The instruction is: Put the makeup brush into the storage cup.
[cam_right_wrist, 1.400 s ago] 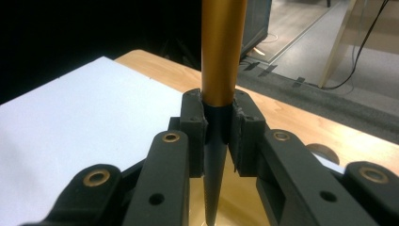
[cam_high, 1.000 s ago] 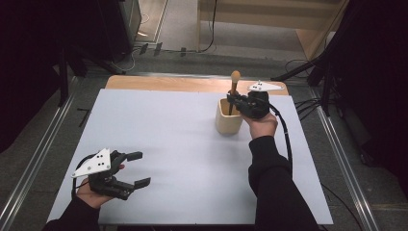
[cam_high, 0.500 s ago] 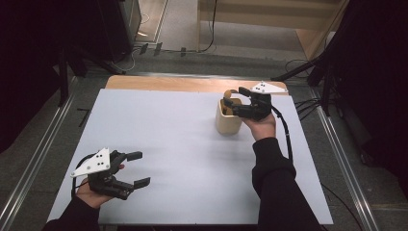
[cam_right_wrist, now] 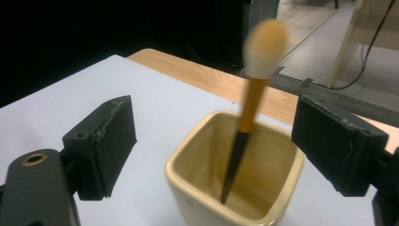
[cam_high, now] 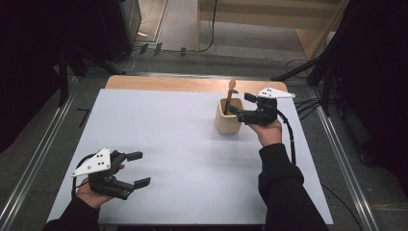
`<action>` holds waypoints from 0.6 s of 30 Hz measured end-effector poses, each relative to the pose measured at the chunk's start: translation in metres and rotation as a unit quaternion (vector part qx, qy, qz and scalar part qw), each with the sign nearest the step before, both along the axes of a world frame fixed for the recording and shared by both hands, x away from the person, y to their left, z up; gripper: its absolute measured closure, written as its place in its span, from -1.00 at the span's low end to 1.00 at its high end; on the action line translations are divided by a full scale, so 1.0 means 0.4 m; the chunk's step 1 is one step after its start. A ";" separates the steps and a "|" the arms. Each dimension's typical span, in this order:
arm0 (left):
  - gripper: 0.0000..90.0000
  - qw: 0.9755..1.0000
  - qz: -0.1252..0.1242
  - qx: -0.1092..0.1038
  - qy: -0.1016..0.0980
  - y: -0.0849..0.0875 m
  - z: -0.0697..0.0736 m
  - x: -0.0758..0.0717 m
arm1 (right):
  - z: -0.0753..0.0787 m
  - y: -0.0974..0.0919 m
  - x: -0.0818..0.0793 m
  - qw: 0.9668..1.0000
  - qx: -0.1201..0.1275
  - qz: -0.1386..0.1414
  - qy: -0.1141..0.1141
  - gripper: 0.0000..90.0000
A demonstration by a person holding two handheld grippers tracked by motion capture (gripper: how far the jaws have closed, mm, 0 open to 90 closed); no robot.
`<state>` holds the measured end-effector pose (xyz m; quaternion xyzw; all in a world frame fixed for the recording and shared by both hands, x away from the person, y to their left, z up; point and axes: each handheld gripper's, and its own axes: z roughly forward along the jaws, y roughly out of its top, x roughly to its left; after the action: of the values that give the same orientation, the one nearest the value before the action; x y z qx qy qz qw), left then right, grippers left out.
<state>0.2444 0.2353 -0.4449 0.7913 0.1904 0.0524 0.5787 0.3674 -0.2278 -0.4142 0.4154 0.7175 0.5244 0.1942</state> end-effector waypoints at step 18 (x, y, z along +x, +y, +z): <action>-0.68 1.000 0.003 0.000 0.000 0.000 0.000 0.001 | -0.005 0.011 -0.085 0.999 -0.001 0.033 -0.005 -0.65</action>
<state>0.2446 0.2355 -0.4450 0.7906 0.1931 0.0539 0.5785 0.3332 -0.2235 -0.4163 0.3884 0.7306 0.5317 0.1808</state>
